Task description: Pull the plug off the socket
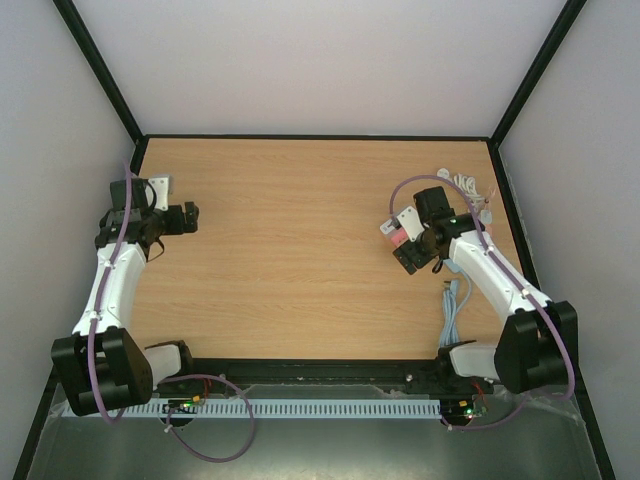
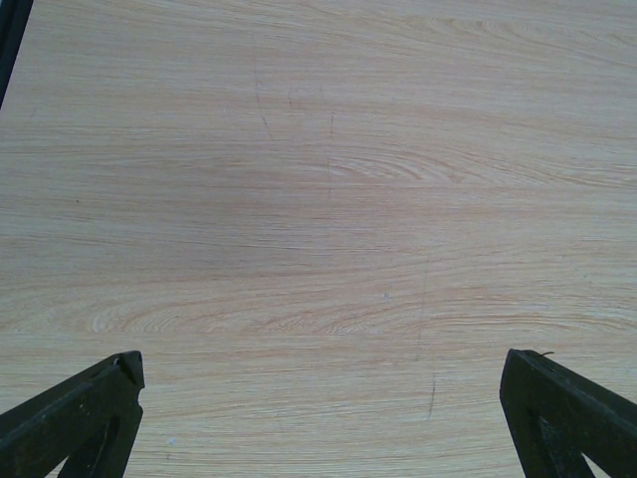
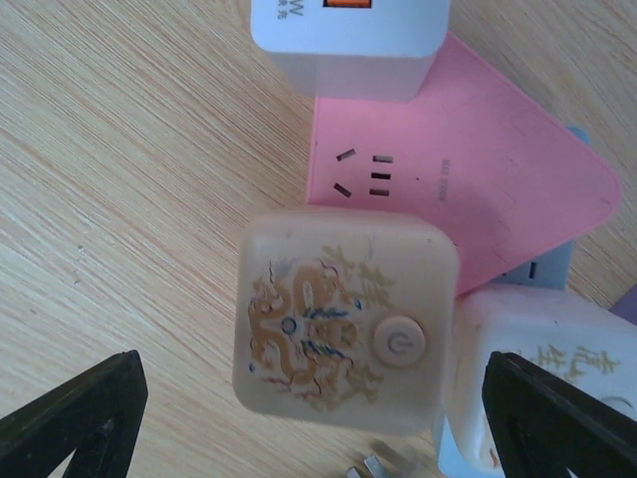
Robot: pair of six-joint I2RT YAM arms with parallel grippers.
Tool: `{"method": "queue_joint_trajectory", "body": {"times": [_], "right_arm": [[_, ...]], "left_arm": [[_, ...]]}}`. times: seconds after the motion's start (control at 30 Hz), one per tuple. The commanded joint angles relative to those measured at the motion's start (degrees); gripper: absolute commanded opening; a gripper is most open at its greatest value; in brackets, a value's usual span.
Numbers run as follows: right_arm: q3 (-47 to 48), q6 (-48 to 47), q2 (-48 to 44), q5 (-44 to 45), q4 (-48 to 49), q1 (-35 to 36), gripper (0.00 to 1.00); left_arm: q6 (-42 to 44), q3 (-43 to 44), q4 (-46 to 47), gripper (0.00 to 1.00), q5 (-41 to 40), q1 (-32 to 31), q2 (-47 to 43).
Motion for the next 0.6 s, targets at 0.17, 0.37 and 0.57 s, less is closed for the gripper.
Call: {"method": "queue_joint_trajectory", "body": {"times": [0.17,0.37,0.57], "right_arm": [[-1.0,0.5,4.5,4.3,3.5,1.9,0.82],[-2.3,-0.1,6.1,5.5,4.8,1.9,0.72],[-2.4,-0.7,6.9,4.8,5.6,1.9,0.62]], "left_arm": [[-0.6,-1.2,0.0,1.0,0.1,-0.2,-1.4],[-0.8,-1.1,0.1,1.0,0.2,-0.2,-1.3],[-0.9,-1.1,0.0,1.0,0.2,-0.2,-1.4]]}}
